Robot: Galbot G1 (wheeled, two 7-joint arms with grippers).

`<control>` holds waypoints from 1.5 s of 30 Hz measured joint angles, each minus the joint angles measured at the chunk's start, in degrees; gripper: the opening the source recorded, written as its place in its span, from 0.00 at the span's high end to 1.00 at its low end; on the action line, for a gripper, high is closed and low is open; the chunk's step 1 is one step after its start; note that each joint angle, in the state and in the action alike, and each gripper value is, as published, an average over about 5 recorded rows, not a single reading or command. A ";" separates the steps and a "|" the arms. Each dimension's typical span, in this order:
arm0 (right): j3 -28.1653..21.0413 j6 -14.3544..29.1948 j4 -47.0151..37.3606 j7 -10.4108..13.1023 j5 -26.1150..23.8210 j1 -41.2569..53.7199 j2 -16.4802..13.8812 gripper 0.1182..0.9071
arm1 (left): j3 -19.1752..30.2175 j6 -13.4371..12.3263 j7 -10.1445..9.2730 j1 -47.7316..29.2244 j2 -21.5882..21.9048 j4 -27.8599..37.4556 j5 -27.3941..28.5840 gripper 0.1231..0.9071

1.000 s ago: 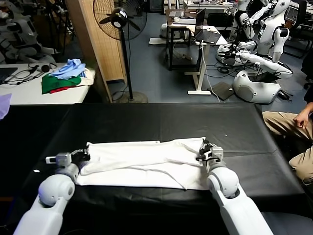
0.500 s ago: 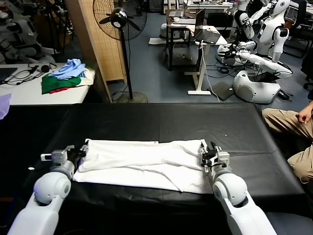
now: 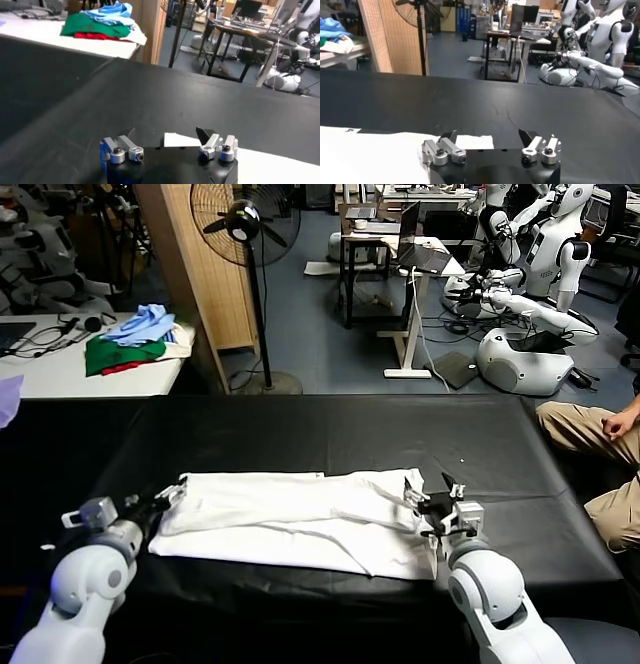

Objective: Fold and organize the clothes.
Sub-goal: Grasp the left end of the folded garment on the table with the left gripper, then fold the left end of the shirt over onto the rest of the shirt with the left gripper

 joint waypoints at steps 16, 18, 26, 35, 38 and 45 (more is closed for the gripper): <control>-0.42 0.34 0.72 -1.48 -0.41 -0.67 0.22 0.14 | -0.03 -3.41 3.97 6.27 -3.37 -1.08 4.52 0.55; -0.41 0.34 0.99 -1.78 -0.47 -0.84 0.23 0.14 | 0.02 -3.01 4.07 6.23 -3.70 -0.75 3.88 0.70; 0.23 0.24 2.16 -1.92 -0.47 -1.40 0.20 0.14 | 0.40 -4.31 5.75 5.63 -3.63 0.80 8.30 0.97; 1.37 0.03 3.68 -1.61 -0.33 -2.50 0.33 0.14 | -1.91 -14.72 6.96 7.60 1.97 4.02 36.96 0.97; 1.49 -0.06 4.00 -1.46 -0.32 -2.65 0.52 0.14 | -3.92 -17.03 7.04 8.52 5.33 5.17 42.98 0.97; 1.88 -0.30 4.67 -1.14 -0.75 -3.76 1.08 0.14 | -4.11 -14.27 7.35 9.96 8.19 2.31 41.64 0.97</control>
